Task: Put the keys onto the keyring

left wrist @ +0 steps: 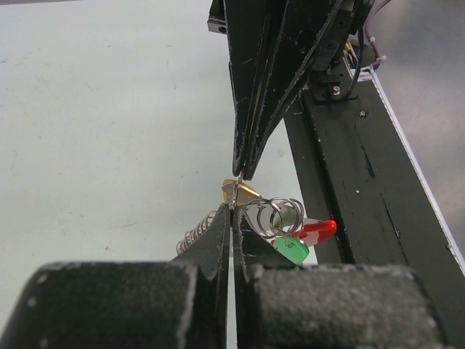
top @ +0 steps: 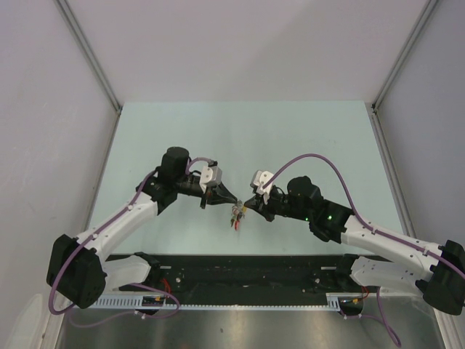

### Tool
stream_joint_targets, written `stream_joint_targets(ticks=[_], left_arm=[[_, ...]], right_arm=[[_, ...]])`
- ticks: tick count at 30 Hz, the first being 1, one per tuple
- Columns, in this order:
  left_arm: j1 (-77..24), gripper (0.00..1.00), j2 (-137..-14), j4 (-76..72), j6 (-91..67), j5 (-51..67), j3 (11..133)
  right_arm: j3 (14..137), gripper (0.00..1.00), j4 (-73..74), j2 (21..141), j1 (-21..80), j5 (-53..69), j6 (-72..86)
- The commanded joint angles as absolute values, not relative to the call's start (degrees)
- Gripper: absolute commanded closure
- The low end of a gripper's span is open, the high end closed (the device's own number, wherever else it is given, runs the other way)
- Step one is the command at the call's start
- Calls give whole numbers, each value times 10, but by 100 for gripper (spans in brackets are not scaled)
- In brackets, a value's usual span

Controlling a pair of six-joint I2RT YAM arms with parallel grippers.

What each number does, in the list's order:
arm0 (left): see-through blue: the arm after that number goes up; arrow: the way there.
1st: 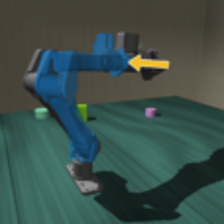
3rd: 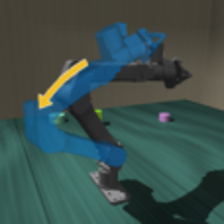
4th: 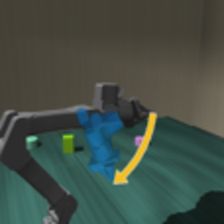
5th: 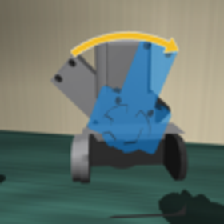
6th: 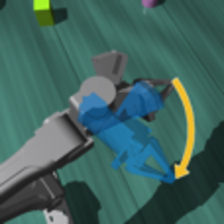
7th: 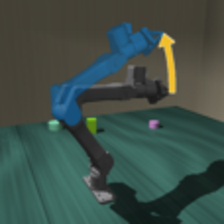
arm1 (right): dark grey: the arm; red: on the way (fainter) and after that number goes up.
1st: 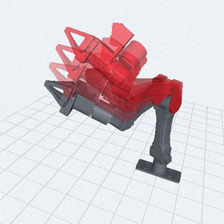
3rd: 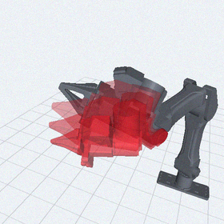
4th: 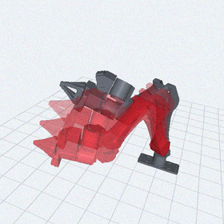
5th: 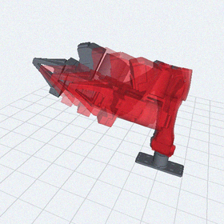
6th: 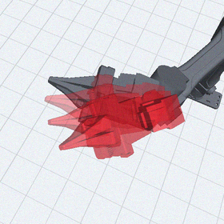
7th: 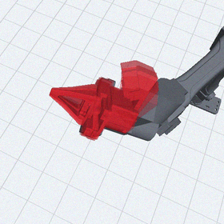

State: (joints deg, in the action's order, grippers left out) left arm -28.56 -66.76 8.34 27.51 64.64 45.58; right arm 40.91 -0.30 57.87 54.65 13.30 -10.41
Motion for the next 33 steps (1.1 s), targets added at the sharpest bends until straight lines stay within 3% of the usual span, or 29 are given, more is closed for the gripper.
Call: stream_joint_targets(ticks=[1,33], left_arm=[[-283,100,-669,124,302,716,489],[-306,100,-689,163,324,713,504]], right_arm=[[419,100,-23,581,549,127,-110],[419,100,-30,579,553,146,-120]])
